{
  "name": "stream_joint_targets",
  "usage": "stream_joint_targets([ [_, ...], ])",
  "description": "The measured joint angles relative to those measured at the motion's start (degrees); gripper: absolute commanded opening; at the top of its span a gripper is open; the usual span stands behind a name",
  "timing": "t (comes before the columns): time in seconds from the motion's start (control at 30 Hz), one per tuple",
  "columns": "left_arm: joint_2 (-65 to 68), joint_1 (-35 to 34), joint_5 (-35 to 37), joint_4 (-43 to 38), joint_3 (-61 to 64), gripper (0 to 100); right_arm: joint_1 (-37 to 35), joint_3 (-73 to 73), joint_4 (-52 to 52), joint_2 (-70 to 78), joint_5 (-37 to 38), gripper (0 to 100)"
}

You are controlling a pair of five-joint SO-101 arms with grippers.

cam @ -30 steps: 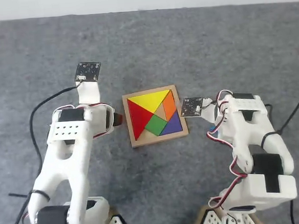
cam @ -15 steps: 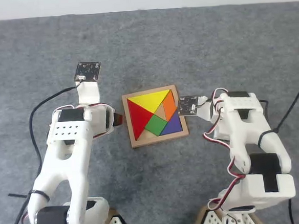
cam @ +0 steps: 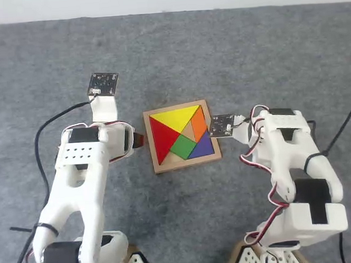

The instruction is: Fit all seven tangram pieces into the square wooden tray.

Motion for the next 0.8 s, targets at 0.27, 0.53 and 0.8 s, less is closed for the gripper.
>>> stream_joint_targets([
  [0.27, 0.0, 0.0, 0.0, 0.0, 0.0, 27, 0.4, -0.5, 0.0, -0.4, 0.0, 18.2],
  [0.53, 0.0, 0.0, 0.0, 0.0, 0.0, 27, 0.3, -1.6, 1.4, -0.5, -0.8, 18.2],
  [0.8, 0.0, -0.4, 0.0, 0.0, 0.0, 27, -3.5, -8.9, 13.3, -4.6, -1.8, 18.2],
])
